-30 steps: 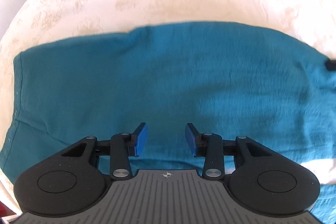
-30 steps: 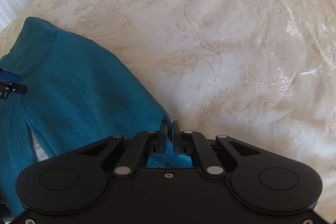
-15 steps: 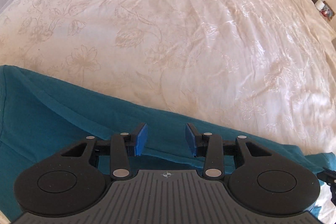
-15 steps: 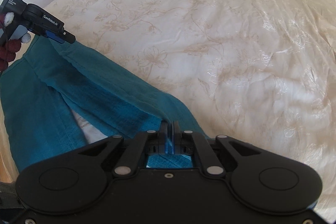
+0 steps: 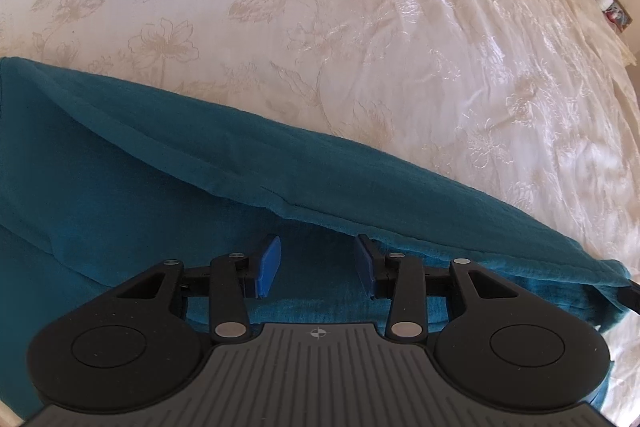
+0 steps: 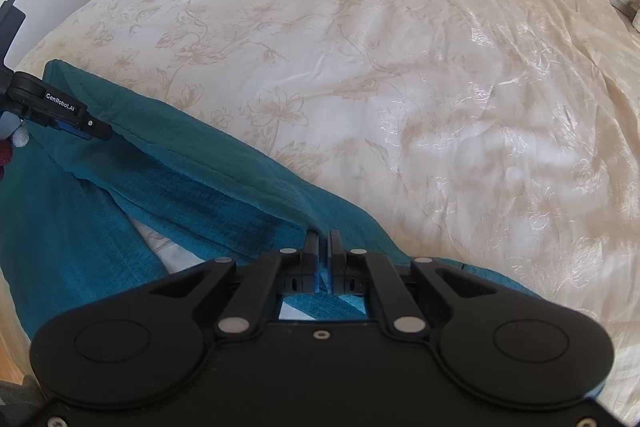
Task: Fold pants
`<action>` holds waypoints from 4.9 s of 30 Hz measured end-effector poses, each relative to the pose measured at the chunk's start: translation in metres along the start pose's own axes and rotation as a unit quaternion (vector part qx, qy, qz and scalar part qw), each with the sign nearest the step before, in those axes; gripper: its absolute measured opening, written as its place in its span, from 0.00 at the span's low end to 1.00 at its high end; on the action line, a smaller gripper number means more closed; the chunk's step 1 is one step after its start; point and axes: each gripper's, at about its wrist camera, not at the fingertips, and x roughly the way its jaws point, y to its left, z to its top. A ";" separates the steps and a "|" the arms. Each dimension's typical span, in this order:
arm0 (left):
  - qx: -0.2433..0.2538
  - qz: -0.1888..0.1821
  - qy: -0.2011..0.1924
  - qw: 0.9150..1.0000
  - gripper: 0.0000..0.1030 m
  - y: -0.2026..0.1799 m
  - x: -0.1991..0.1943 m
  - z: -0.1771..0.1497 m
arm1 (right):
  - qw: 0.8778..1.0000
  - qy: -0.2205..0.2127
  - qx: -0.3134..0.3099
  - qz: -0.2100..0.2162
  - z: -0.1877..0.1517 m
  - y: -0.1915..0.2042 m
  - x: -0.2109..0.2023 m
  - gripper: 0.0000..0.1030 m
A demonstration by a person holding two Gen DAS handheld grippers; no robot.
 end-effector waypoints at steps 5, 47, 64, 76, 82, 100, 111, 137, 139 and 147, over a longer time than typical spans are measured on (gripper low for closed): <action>-0.017 -0.016 0.001 1.000 0.38 0.007 0.009 -0.002 | 1.000 0.005 0.003 -0.003 -0.005 0.006 -0.003 0.09; 0.090 0.053 0.087 0.991 0.04 0.079 -0.040 -0.155 | 0.978 0.104 0.182 -0.016 -0.174 0.116 -0.035 0.20; 0.063 0.112 0.058 0.990 0.04 0.063 -0.033 -0.148 | 0.862 -0.022 0.504 -0.041 -0.232 -0.035 -0.069 0.46; 0.026 0.131 0.043 0.990 0.04 0.051 -0.039 -0.162 | 0.906 -0.084 0.415 -0.019 -0.143 -0.035 -0.082 0.50; 0.020 0.135 0.041 0.990 0.04 0.058 -0.035 -0.162 | 0.880 -0.033 0.471 -0.051 -0.204 -0.065 -0.075 0.50; 0.020 0.140 0.021 0.990 0.04 0.047 -0.058 -0.159 | 0.879 -0.044 0.474 -0.030 -0.195 -0.049 -0.075 0.13; 0.040 0.127 0.023 0.991 0.04 0.036 -0.065 -0.189 | 0.868 0.052 0.475 -0.135 -0.256 -0.043 -0.099 0.22; 0.034 0.129 0.009 0.991 0.07 0.038 -0.064 -0.187 | 0.908 0.001 0.392 -0.148 -0.216 -0.105 -0.085 0.48; 0.030 0.131 0.010 0.991 0.07 0.039 -0.064 -0.188 | 0.915 0.002 0.377 -0.146 -0.207 -0.111 -0.078 0.48; 0.016 0.139 0.016 0.990 0.07 0.040 -0.061 -0.193 | 0.936 0.038 0.331 -0.113 -0.196 -0.121 -0.052 0.25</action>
